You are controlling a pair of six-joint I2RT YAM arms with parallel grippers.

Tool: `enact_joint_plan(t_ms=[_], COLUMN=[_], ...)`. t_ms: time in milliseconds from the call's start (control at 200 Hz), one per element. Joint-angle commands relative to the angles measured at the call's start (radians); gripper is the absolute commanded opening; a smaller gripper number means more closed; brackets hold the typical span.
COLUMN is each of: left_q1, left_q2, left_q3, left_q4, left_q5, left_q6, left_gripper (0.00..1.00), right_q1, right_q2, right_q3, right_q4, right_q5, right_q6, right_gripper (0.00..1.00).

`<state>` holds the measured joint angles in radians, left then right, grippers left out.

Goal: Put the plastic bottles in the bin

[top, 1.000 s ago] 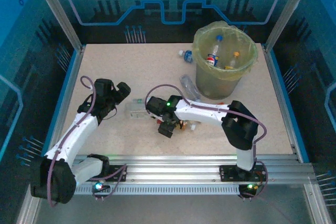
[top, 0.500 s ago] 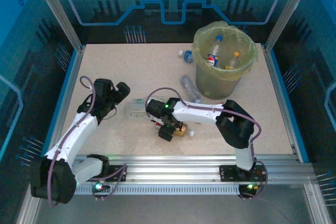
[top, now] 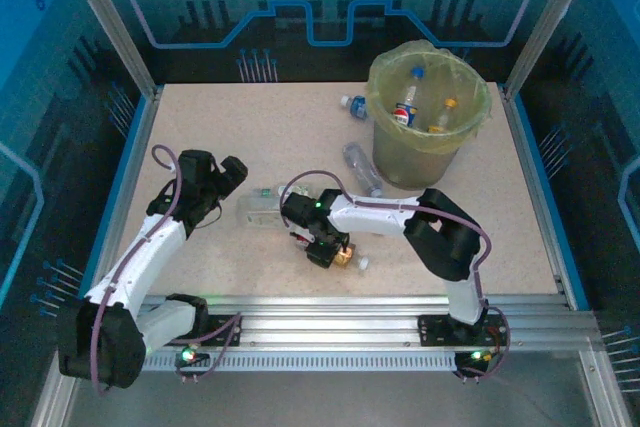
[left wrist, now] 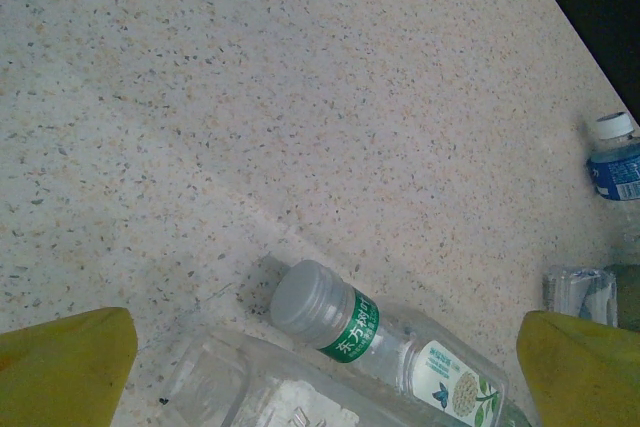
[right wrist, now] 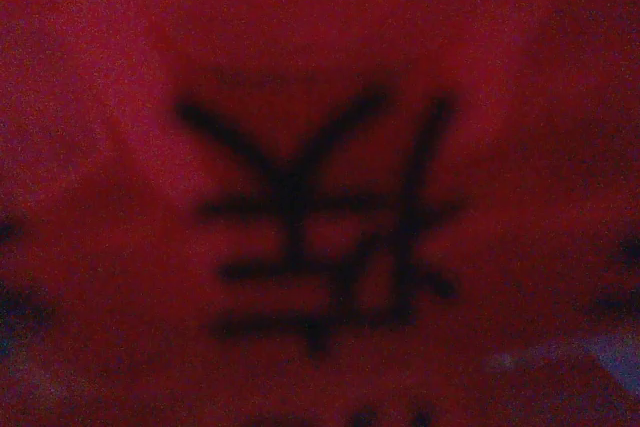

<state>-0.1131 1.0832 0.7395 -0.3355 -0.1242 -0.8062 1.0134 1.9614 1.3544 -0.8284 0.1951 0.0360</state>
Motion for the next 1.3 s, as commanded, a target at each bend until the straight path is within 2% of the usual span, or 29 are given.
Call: enact_joint_plan(t_ms=[0, 165, 235, 400, 580, 705, 945, 1145, 1296], left_q1=[0.013, 0.014, 0.015, 0.015, 0.015, 0.015, 0.015, 0.015, 0.016], left_q2=[-0.012, -0.019, -0.025, -0.050, -0.078, -0.092, -0.097, -0.094, -0.093], left_q3=[0.002, 0.004, 0.003, -0.001, 0.005, 0.011, 0.012, 0.016, 0.020], left_q4=[-0.011, -0.014, -0.015, -0.017, -0.017, -0.015, -0.011, -0.008, -0.007], left_q5=[-0.006, -0.011, -0.017, -0.037, -0.058, -0.061, -0.055, -0.048, -0.037], left_q6=[0.021, 0.031, 0.036, 0.058, 0.086, 0.103, 0.110, 0.122, 0.127], left_gripper=[0.99, 0.99, 0.99, 0.99, 0.99, 0.99, 0.99, 0.99, 0.99], right_q1=[-0.009, -0.003, -0.002, -0.030, -0.142, -0.271, -0.522, -0.655, -0.728], right_q2=[-0.071, -0.195, -0.261, -0.388, -0.468, -0.495, -0.448, -0.333, -0.221], right_q3=[-0.012, 0.066, 0.133, 0.288, 0.416, 0.477, 0.575, 0.658, 0.750], right_q4=[-0.020, -0.117, -0.167, -0.211, -0.150, -0.064, 0.052, 0.084, 0.029], right_q5=[-0.011, 0.031, 0.056, 0.173, 0.227, 0.218, 0.187, 0.214, 0.170], right_q6=[0.014, 0.039, 0.054, 0.087, 0.094, 0.106, 0.231, 0.335, 0.400], right_gripper=[0.42, 0.42, 0.39, 0.35, 0.34, 0.34, 0.35, 0.37, 0.38])
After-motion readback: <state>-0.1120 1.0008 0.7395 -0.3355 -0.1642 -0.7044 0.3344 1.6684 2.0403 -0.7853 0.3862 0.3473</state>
